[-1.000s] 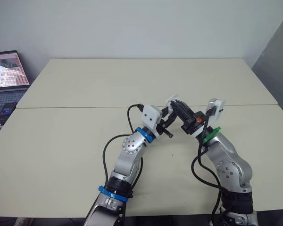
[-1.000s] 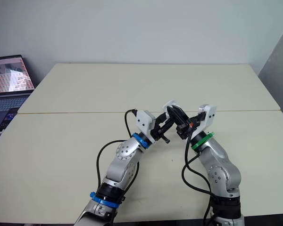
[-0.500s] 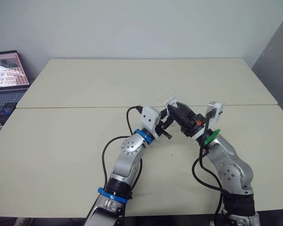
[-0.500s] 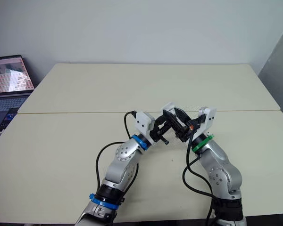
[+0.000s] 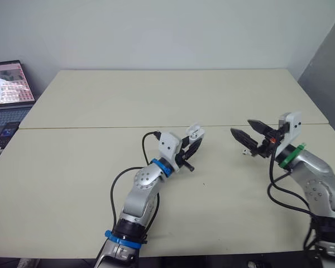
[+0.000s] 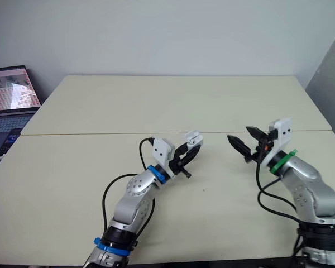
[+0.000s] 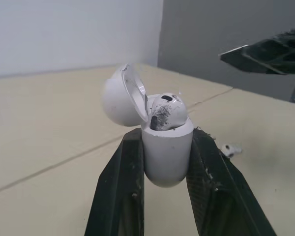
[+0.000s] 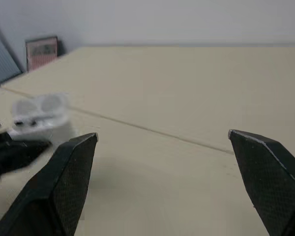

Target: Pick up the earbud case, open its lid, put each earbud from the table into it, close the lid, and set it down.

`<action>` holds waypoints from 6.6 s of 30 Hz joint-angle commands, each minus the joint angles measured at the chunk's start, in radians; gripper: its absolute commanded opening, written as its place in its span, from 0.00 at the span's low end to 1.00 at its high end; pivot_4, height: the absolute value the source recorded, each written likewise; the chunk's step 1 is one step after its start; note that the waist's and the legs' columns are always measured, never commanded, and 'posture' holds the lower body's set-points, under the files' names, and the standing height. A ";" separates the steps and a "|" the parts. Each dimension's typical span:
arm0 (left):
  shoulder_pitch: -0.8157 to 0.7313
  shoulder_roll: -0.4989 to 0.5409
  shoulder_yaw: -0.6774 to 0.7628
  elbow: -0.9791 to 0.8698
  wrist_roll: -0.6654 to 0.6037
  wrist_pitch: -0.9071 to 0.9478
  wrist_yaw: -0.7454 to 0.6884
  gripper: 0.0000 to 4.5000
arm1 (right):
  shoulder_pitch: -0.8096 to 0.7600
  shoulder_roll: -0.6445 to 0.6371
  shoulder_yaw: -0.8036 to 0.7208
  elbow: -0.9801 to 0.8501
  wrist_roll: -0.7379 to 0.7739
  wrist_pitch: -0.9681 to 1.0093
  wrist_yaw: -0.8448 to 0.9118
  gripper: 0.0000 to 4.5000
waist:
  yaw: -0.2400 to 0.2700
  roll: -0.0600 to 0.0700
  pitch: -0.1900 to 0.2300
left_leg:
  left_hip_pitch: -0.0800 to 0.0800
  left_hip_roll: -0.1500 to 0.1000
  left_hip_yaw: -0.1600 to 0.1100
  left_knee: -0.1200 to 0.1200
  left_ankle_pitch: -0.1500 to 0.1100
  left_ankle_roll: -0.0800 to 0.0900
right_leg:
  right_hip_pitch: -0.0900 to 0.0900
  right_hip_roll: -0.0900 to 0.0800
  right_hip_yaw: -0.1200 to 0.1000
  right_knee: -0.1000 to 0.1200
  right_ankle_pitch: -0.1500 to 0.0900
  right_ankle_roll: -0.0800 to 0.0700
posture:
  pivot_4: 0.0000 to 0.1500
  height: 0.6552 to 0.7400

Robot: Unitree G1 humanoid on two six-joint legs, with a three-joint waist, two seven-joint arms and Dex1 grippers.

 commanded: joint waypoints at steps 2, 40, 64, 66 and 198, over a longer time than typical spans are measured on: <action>0.039 0.036 -0.001 -0.098 -0.030 0.035 -0.030 0.17 | 0.002 -0.079 0.057 0.130 -0.119 -0.052 0.089 0.99 | -0.001 0.000 0.000 | 0.000 0.000 0.000 0.000 0.000 0.000 | 0.000 0.000 0.001 0.000 0.000 0.000 | 1.00 1.00; 0.077 0.066 0.003 -0.128 -0.040 0.077 -0.013 0.17 | 0.196 -0.433 0.299 0.029 -0.379 -0.504 0.741 0.09 | 0.002 0.000 0.000 | 0.004 0.000 0.000 0.000 0.000 0.000 | 0.006 -0.001 0.000 -0.003 0.000 0.000 | 1.00 1.00; 0.079 0.068 -0.002 -0.126 -0.039 0.073 -0.017 0.17 | 0.125 -0.543 0.300 -0.188 -0.574 -0.282 0.674 0.63 | 0.012 0.000 0.000 | 0.004 0.000 -0.005 0.001 0.000 0.000 | 0.010 -0.002 -0.001 -0.007 0.001 0.001 | 1.00 1.00; 0.081 0.067 -0.003 -0.127 -0.039 0.073 -0.016 0.17 | 0.161 -0.567 0.322 -0.277 -0.793 -0.270 0.541 0.63 | 0.014 0.000 0.000 | 0.004 0.000 -0.005 0.001 0.000 0.000 | 0.010 -0.002 -0.001 -0.007 0.001 0.001 | 1.00 1.00; 0.096 0.081 0.000 -0.130 -0.029 0.067 -0.008 0.17 | -0.031 -0.467 0.522 -0.376 -0.692 0.165 0.573 0.58 | 0.028 -0.002 -0.001 | 0.003 0.000 -0.005 0.001 0.000 0.000 | 0.009 -0.002 -0.004 -0.008 0.001 0.001 | 1.00 1.00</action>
